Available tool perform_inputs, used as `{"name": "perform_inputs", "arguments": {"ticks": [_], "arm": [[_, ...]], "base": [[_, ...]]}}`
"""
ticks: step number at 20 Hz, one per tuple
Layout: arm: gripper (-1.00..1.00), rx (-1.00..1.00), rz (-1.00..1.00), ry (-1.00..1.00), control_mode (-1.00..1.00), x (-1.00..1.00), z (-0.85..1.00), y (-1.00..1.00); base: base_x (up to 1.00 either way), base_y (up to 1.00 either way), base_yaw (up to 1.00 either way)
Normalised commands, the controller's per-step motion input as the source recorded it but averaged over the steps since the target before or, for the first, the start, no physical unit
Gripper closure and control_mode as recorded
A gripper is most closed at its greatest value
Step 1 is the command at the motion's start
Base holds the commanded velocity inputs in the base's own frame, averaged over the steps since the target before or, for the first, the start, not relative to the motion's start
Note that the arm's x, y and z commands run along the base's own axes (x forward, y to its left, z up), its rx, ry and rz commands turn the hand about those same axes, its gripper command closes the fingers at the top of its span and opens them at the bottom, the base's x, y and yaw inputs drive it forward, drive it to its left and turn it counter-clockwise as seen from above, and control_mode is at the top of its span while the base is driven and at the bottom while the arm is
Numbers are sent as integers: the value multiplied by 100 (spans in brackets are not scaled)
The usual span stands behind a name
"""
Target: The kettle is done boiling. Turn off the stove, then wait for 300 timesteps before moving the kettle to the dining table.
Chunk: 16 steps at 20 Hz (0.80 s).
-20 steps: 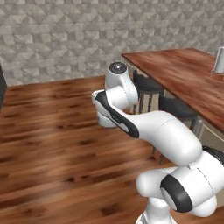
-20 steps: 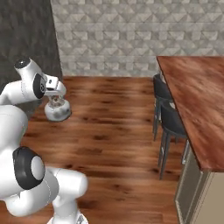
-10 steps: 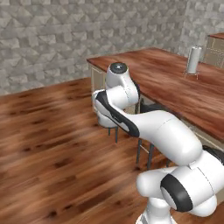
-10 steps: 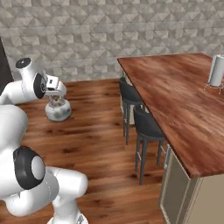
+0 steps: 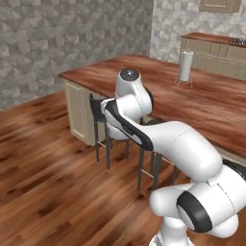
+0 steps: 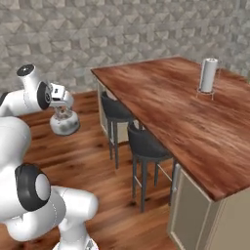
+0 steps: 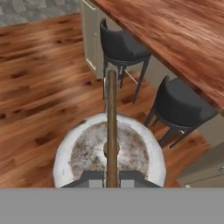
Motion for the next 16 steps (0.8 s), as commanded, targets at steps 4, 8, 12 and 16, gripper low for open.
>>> {"name": "perform_inputs", "arguments": {"ticks": [4,8,12,16], "arm": [[100,0,0,0,100,0,0,0],[100,0,0,0,100,0,0,0],[100,0,0,0,100,0,0,0],[100,0,0,0,100,0,0,0]], "base": [[33,66,-47],[34,70,-48],[36,69,-47],[38,67,-47]]}}
